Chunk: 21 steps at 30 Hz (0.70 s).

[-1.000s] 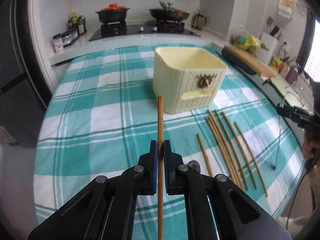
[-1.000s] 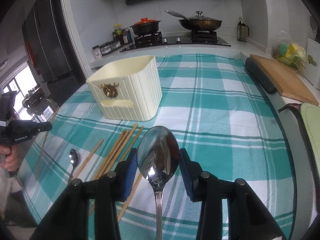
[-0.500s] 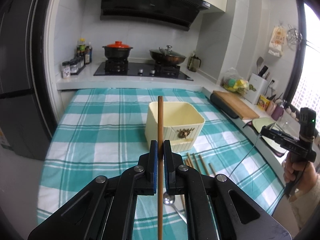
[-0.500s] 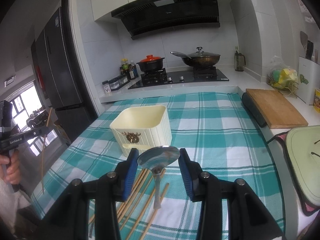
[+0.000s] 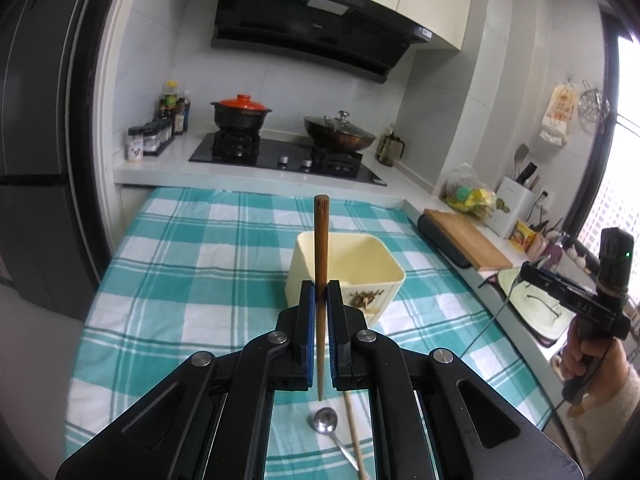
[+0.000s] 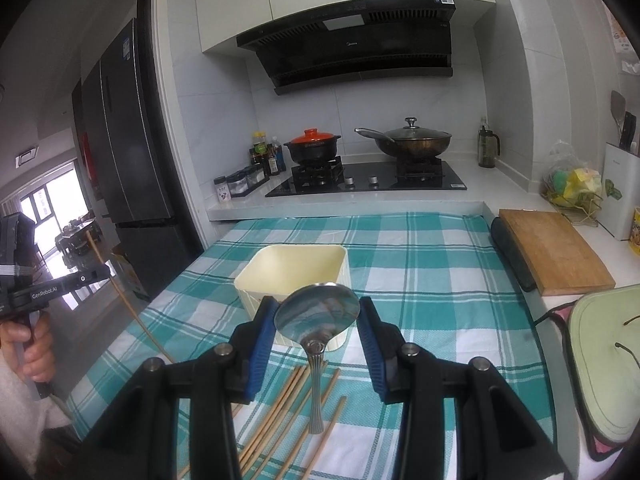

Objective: Organize utensils
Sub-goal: 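Carry the spoon and chopstick in both tools over the cream caddy and drop them in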

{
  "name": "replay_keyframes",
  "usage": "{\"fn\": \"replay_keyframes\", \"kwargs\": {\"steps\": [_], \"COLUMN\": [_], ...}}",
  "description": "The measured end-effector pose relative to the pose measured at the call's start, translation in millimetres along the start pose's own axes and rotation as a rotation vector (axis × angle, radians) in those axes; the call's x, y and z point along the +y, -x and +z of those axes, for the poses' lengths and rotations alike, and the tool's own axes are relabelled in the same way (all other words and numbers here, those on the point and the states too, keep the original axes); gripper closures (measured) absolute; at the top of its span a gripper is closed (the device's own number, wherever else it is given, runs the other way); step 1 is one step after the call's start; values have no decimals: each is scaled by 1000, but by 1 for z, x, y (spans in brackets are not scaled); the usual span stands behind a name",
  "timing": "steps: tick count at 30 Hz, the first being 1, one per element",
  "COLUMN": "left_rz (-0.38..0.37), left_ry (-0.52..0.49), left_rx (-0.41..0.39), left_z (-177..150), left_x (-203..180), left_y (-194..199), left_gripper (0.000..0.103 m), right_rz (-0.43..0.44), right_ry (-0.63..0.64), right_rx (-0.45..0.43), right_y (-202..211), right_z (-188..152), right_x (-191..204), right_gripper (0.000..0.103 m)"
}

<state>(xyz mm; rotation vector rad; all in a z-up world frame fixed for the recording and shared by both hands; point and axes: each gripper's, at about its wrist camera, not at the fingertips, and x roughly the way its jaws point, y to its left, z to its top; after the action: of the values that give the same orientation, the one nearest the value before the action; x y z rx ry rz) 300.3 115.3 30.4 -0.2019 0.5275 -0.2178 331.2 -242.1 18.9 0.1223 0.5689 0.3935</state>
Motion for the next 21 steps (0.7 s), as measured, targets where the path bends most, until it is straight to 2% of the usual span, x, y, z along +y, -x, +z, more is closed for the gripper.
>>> {"fn": "replay_keyframes", "kwargs": {"steps": [7, 12, 15, 17, 21], "left_rz": [-36, -14, 13, 31, 65], "left_ry": [-12, -24, 2, 26, 52], "left_rx": [-115, -153, -114, -55, 89], "left_z": [81, 108, 104, 94, 64], "left_x": [-19, -29, -26, -20, -8], "left_y": [-3, -45, -87, -119, -178], "left_gripper": [99, 99, 99, 99, 99], "right_rz": [22, 13, -1, -9, -43], "right_ry": [25, 41, 39, 18, -61], "right_rx": [-48, -124, -136, -112, 24], "right_y": [-17, -51, -84, -112, -167], "right_z": [69, 117, 126, 121, 95], "right_x": [13, 27, 30, 27, 11], "right_gripper": [62, 62, 62, 62, 62]}}
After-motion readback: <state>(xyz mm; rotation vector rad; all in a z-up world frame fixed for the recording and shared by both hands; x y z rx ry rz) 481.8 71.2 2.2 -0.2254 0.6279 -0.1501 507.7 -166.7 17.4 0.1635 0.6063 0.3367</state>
